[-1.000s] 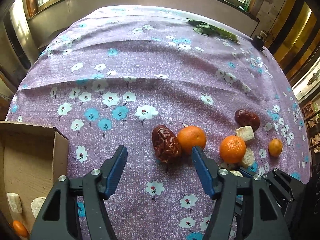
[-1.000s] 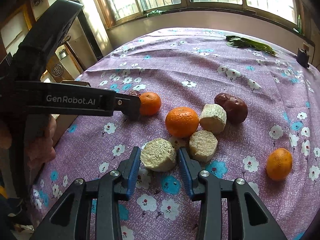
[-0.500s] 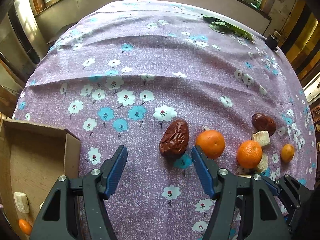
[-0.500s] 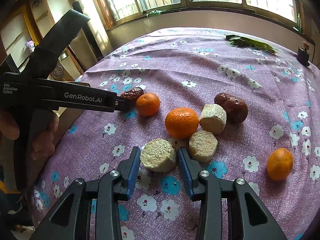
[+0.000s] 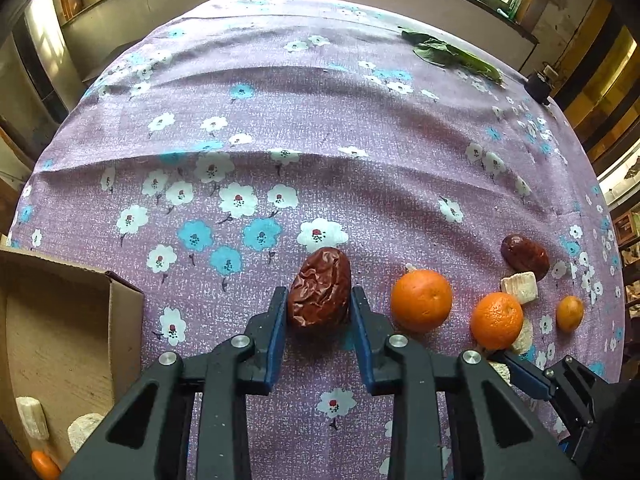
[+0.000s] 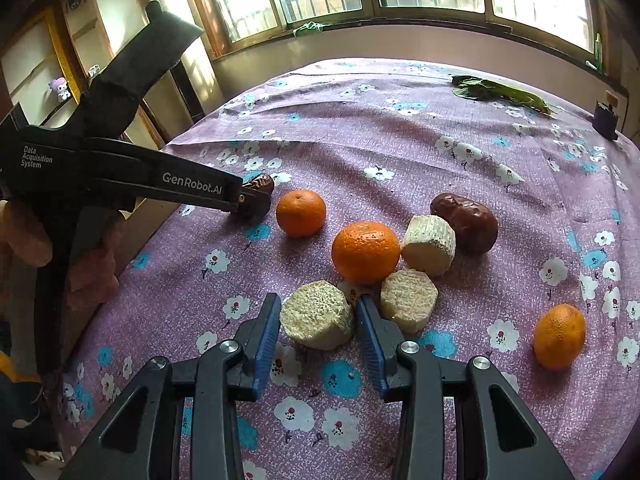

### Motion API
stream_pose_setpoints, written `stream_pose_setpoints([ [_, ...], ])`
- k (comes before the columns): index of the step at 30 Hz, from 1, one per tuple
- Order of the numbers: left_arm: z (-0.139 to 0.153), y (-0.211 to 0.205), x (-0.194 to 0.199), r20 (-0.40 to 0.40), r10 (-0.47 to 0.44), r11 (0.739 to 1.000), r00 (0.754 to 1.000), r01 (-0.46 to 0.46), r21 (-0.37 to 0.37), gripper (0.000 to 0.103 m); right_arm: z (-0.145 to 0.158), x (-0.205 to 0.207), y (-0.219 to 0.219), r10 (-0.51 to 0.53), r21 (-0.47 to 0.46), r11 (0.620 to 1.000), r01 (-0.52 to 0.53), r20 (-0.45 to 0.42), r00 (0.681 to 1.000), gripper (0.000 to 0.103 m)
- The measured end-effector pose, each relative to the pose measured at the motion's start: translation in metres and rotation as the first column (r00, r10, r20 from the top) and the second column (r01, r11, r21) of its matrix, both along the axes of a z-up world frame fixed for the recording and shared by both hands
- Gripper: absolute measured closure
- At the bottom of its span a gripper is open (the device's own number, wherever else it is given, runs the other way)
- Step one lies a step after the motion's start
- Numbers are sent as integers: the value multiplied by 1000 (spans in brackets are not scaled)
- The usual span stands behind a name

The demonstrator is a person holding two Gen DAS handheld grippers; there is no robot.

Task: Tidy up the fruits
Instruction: 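Grasp a round white cake with right tool while left tool grasps a red date, then carry the date and cake into the box and open both tools to release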

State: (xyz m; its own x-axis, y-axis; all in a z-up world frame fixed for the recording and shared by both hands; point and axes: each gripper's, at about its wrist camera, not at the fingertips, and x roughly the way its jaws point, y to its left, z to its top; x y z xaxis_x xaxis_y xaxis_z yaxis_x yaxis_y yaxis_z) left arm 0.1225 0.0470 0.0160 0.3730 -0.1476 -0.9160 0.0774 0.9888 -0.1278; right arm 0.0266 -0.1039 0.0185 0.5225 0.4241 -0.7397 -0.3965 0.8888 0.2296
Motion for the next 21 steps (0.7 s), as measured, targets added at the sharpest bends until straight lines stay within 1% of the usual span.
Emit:
stream_pose_setpoints([
  [2,2,3,-2,-5,3,1000,1000,-3,-18,74,0,0,0,-1,4,1000,1,-1,1000,61],
  [7,17,7,-22,26,2,1000,1000,-2,-4,74,3,-4,0,10,12,1000,-10,3,1000,63],
  [11,34,6,-51,68,-13,999,998,11,33,74,9,-11,4,25,19,1000,-25,12,1000,63],
  [15,42,8,-83,97,-26,999,995,23,34,74,20,-26,10,32,22,999,-32,32,999,63],
  [19,44,18,-114,113,-23,1000,993,22,13,74,29,-47,14,33,37,999,-35,48,998,64],
  [21,47,23,-131,142,-21,1000,990,18,26,74,33,-58,15,30,47,998,-32,57,998,64],
])
